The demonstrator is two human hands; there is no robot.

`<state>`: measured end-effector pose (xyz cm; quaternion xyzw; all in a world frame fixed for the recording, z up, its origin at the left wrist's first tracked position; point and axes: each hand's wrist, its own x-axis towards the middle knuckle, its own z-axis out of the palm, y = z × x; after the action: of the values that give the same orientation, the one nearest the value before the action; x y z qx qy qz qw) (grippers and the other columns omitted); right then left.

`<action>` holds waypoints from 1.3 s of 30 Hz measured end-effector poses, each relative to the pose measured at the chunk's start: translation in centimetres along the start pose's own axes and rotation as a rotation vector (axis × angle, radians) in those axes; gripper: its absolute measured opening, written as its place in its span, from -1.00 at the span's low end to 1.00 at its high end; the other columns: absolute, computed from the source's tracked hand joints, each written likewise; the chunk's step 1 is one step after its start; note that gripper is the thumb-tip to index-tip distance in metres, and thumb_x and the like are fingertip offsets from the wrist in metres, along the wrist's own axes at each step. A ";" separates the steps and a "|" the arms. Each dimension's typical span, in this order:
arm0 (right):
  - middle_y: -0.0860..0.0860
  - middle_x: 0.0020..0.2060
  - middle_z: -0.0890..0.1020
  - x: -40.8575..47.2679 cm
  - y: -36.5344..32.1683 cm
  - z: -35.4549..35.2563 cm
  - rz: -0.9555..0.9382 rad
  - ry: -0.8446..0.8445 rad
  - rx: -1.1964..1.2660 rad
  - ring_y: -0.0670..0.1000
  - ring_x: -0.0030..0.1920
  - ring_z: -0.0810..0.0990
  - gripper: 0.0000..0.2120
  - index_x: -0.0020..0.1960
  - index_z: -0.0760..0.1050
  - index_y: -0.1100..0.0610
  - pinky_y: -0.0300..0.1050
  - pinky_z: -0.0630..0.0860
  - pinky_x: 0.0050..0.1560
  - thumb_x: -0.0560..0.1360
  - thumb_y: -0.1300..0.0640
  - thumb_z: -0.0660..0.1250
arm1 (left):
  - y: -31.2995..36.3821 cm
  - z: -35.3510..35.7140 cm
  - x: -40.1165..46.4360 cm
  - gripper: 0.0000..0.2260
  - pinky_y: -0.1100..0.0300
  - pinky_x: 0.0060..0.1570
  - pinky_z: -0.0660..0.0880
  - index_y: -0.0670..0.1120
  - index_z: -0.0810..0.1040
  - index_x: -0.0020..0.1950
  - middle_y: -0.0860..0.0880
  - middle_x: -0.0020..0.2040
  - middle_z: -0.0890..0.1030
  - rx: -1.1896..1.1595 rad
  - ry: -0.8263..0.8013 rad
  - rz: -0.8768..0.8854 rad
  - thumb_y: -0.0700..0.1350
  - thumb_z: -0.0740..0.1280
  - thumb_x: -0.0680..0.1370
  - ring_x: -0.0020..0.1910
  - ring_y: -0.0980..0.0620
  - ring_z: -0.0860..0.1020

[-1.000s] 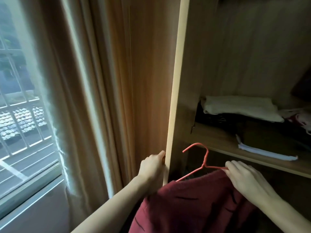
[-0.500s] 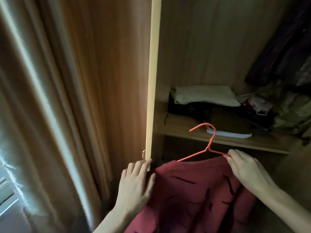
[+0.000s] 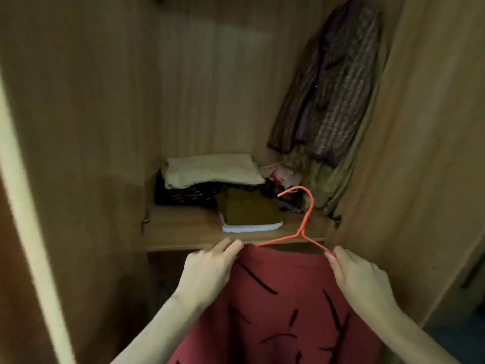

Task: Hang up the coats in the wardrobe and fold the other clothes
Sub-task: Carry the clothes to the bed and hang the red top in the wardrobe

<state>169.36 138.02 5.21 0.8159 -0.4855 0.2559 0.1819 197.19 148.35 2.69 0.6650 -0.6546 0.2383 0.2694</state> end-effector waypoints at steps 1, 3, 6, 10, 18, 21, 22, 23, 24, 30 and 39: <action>-0.04 -0.40 0.57 0.7 1.2 0.0 -0.006 0.022 -0.027 0.13 -0.43 0.62 -0.62 -0.19 0.46 0.09 -0.08 0.43 -0.52 0.57 -0.17 0.10 | 0.4 0.6 1.7 -0.77 0.17 -0.63 0.36 0.08 0.44 -0.02 0.08 -0.22 0.51 -0.020 -0.013 -0.004 -0.13 0.43 0.43 -0.33 0.03 0.60; -0.03 -0.46 0.54 2.6 3.3 -0.1 -0.023 0.053 -0.063 0.12 -0.50 0.59 -0.60 -0.23 0.46 0.08 -0.07 0.44 -0.58 0.57 -0.17 0.10 | 1.1 1.8 5.0 -0.77 0.14 -0.56 0.42 0.12 0.45 0.03 0.12 -0.14 0.54 -0.065 -0.020 -0.038 -0.09 0.42 0.46 -0.24 0.04 0.62; -0.03 -0.42 0.57 6.3 5.7 -0.8 -0.023 0.031 -0.107 0.12 -0.41 0.62 -0.62 -0.21 0.45 0.05 -0.03 0.46 -0.49 0.55 -0.19 0.06 | 2.0 3.4 10.3 -0.81 0.08 -0.32 0.52 0.17 0.41 0.11 0.20 0.04 0.55 -0.196 -0.014 -0.095 -0.01 0.33 0.54 -0.04 0.05 0.62; -0.02 -0.32 0.60 11.9 8.3 -2.0 0.011 0.009 -0.029 0.12 -0.24 0.64 -0.66 -0.14 0.37 0.00 -0.01 0.50 -0.30 0.58 -0.22 0.02 | 2.0 5.1 18.7 -0.81 0.10 -0.10 0.50 0.16 0.42 0.14 0.22 0.15 0.57 -0.249 -0.007 -0.103 -0.01 0.30 0.55 0.14 0.05 0.56; -0.08 -0.26 0.52 24.1 11.4 -4.8 -0.128 0.192 -0.065 0.14 -0.24 0.63 -0.88 0.00 0.17 -0.03 -0.04 0.35 -0.36 0.59 -0.04 0.09 | 0.2 4.1 34.7 -0.81 0.05 -0.08 0.51 0.16 0.39 0.06 0.24 0.05 0.60 -0.218 0.142 -0.065 -0.02 0.34 0.51 0.10 0.07 0.58; -0.05 -0.20 0.54 28.9 11.8 -5.3 -0.135 0.254 -0.109 0.18 -0.18 0.64 -0.90 0.10 0.19 -0.04 0.00 0.44 -0.31 0.62 -0.03 0.05 | -0.5 3.8 39.9 -0.84 0.06 -0.11 0.46 0.15 0.38 0.05 0.17 0.02 0.62 -0.135 0.158 -0.053 -0.03 0.30 0.53 0.09 -0.01 0.59; -0.03 -0.18 0.55 30.5 11.9 -5.4 -0.130 0.264 -0.123 0.18 -0.15 0.64 -0.91 0.10 0.19 -0.05 0.01 0.45 -0.29 0.63 -0.03 0.04 | -0.7 3.7 41.6 -0.85 0.06 -0.14 0.43 0.14 0.36 0.05 0.12 0.03 0.63 -0.081 0.161 -0.049 -0.04 0.28 0.53 0.09 -0.06 0.59; -0.02 -0.17 0.56 32.2 12.1 -5.6 -0.128 0.268 -0.140 0.18 -0.13 0.64 -0.91 0.10 0.18 -0.05 0.01 0.45 -0.27 0.64 -0.03 0.03 | -0.9 3.6 43.5 -0.86 0.05 -0.15 0.40 0.12 0.35 0.04 0.06 0.03 0.63 -0.036 0.173 -0.049 -0.05 0.26 0.54 0.09 -0.11 0.59; -0.02 -0.15 0.56 33.9 12.3 -5.8 -0.125 0.279 -0.156 0.18 -0.11 0.64 -0.91 0.11 0.18 -0.05 0.01 0.45 -0.26 0.64 -0.03 0.02 | -1.1 3.4 45.4 -0.86 0.05 -0.15 0.39 0.11 0.34 0.04 0.01 0.03 0.63 -0.005 0.192 -0.051 -0.06 0.25 0.54 0.08 -0.14 0.59; 0.03 -0.09 0.59 45.1 13.8 -6.6 -0.090 0.409 -0.289 0.21 -0.07 0.64 -0.94 0.10 0.19 -0.04 -0.01 0.38 -0.27 0.65 0.01 0.04 | -2.9 2.0 57.2 -0.86 0.00 -0.06 0.42 0.08 0.51 0.07 0.01 0.10 0.47 0.013 0.318 -0.043 -0.09 0.28 0.54 0.19 -0.10 0.45; 0.12 -0.21 0.54 59.7 14.0 -8.1 -0.127 0.606 -0.334 0.26 -0.13 0.60 -0.83 -0.05 0.15 0.00 -0.01 0.38 -0.30 0.64 -0.05 0.05 | -6.0 1.5 72.5 -0.71 0.09 -0.06 0.36 0.07 0.58 0.17 -0.08 0.14 0.61 -0.008 0.474 -0.150 -0.10 0.27 0.47 0.15 -0.16 0.56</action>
<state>178.80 94.19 47.85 0.6904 -0.3930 0.3918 0.4640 205.28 93.55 49.80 0.6362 -0.5230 0.3641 0.4349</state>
